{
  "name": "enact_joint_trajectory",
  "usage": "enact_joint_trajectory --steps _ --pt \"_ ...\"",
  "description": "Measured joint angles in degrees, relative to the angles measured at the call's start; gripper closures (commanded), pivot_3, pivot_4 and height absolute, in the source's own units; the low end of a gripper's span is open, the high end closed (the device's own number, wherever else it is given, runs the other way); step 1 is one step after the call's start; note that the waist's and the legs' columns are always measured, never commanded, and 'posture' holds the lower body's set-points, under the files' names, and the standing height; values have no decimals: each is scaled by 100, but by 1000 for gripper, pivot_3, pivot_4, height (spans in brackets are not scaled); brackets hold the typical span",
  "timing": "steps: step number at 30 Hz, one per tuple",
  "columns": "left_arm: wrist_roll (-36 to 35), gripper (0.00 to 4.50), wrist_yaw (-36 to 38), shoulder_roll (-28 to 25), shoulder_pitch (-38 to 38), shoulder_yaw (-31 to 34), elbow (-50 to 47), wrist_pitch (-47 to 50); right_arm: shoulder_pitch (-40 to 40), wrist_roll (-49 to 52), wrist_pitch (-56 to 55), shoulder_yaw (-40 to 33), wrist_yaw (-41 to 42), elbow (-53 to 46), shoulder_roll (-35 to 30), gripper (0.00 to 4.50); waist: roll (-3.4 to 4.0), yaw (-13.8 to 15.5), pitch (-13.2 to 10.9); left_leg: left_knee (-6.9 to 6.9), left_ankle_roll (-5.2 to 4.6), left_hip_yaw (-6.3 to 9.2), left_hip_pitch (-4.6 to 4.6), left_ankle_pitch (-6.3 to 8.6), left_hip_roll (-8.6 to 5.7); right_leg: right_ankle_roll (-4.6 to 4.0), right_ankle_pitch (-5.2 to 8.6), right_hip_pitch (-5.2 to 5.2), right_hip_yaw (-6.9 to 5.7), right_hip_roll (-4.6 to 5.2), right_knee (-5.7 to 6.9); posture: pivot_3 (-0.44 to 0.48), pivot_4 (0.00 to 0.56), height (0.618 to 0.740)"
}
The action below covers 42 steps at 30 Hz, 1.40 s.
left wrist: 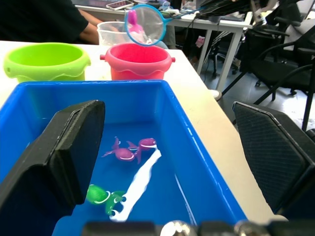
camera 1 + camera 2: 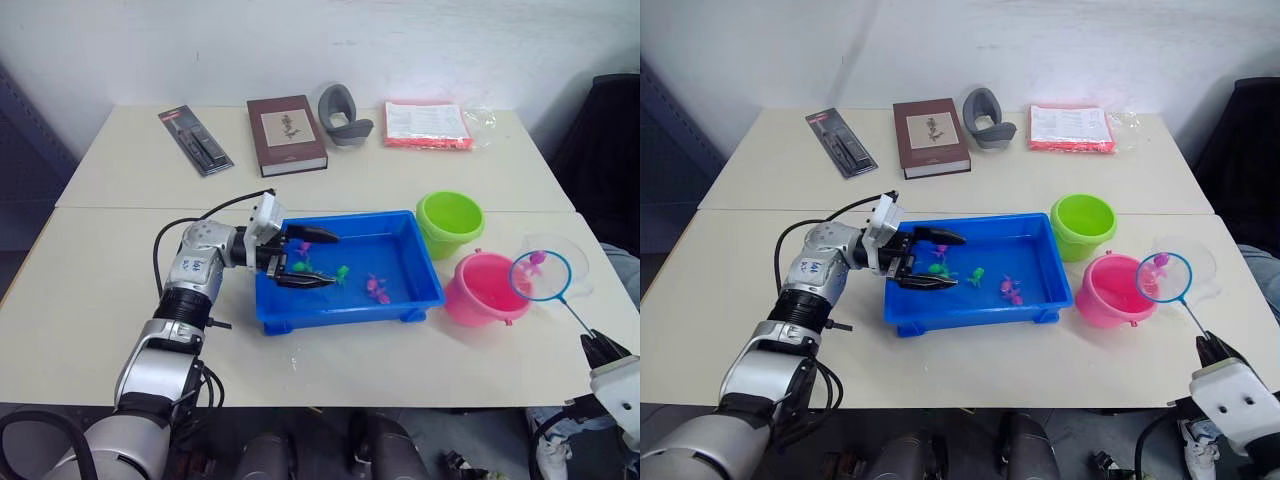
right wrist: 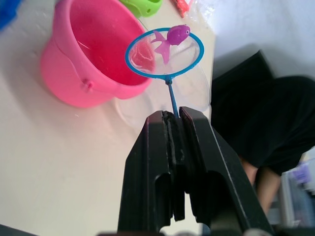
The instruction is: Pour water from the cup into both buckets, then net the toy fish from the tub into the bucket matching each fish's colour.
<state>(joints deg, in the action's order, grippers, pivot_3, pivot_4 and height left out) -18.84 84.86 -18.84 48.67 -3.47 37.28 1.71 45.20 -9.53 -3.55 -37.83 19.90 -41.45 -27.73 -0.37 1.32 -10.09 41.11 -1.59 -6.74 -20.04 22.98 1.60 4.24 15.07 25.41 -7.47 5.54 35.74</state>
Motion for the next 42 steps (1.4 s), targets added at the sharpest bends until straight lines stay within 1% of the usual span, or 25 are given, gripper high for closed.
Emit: enact_joint_trajectory --steps 4,6,8,12,16,19,21,24,26,28,30,31,33,36,39,42 --pt "0 43 -11 20 -10 0 -112 14 -239 -1108 -510 128 -222 318 -136 4500 2 0 1 0 1 -3 4 0 2 -1 0 0 3 0 6 0 150 740" --pt "0 43 -36 27 -64 4 -159 17 -243 -1368 -665 258 -225 426 -140 4500 3 2 1 0 1 -4 4 -1 2 -1 1 0 4 0 6 0 150 740" --pt "-20 43 -127 50 -249 18 -404 32 -222 -1691 -809 336 -316 564 -120 4500 3 -2 2 -1 1 -4 5 -1 3 -1 1 0 6 1 7 0 150 740" --pt "-56 43 -374 161 -678 29 -850 72 -134 -2331 -1165 321 -761 751 12 4500 5 6 3 2 1 -1 4 -1 4 -1 1 -1 23 4 6 0 150 740" --pt "-106 43 -729 336 -786 114 -1079 -45 -129 -2656 -1476 314 -1132 781 148 4500 5 1 3 4 2 -8 11 -1 3 -2 1 -1 62 4 -5 0 150 740" --pt "-112 43 -986 467 -933 135 -1242 -119 -184 -2281 -1695 349 -1112 747 182 4500 5 -9 3 -5 2 -19 36 -1 4 -3 2 -13 74 -1 -4 0 150 740" --pt "-112 43 -1067 434 -1008 144 -1255 -119 -312 -1666 -1560 351 -896 545 194 4500 5 -18 3 -6 2 -22 52 -1 5 -5 3 -22 80 -2 -1 0 150 740" --pt "-113 43 -1105 263 -1055 186 -1255 -120 -660 -260 -769 379 -161 -58 -57 4500 5 -72 2 -7 2 -19 86 0 10 -9 5 -53 82 -2 0 0 150 740" --pt "-114 43 -1076 41 -1049 257 -1227 -134 -1005 795 142 403 374 -513 -505 4500 5 -92 2 -7 -2 -9 97 3 12 -14 8 -70 75 2 -1 0 150 740" --pt "-109 43 -998 -202 -1050 301 -1155 -164 -1401 1932 1309 439 852 -827 -1116 4500 6 -109 2 -5 -9 -1 96 7 11 -14 8 -72 68 12 1 0 150 740" --pt "-107 43 -970 -338 -1051 336 -1144 -172 -1721 2581 2087 569 1295 -893 -1737 4500 5 -107 2 -5 -13 5 91 9 10 -15 8 -73 60 14 -2 0 150 740" --pt "-106 43 -970 -406 -1059 352 -1137 -172 -1901 2752 2348 715 1528 -870 -2093 4500 6 -97 2 -5 -15 6 87 10 8 -14 8 -71 57 17 -4 0 150 740" --pt "-110 43 -969 -501 -1080 396 -1135 -154 -2549 2789 2529 1213 1929 -689 -2747 4500 4 -86 1 -2 -19 7 86 12 5 -13 7 -74 54 19 -9 0 150 740" --pt "-114 43 -963 -558 -1120 395 -1184 -84 -3311 2572 2441 1922 2260 -193 -3171 4500 0 -20 -1 -2 -23 7 83 14 1 -11 6 -74 50 22 -14 0 150 740" --pt "-116 43 -972 -647 -1189 418 -1235 -6 -3986 2092 2018 2708 2539 625 -3303 4500 -3 -1 -3 -3 -24 2 78 15 -2 -3 1 -74 44 22 -10 0 150 740" --pt "-119 43 -991 -659 -1254 420 -1315 37 -4399 1728 1483 3243 2842 1232 -3329 4500 -4 6 -3 -3 -24 2 73 15 -2 2 -2 -75 28 22 -12 0 150 740"
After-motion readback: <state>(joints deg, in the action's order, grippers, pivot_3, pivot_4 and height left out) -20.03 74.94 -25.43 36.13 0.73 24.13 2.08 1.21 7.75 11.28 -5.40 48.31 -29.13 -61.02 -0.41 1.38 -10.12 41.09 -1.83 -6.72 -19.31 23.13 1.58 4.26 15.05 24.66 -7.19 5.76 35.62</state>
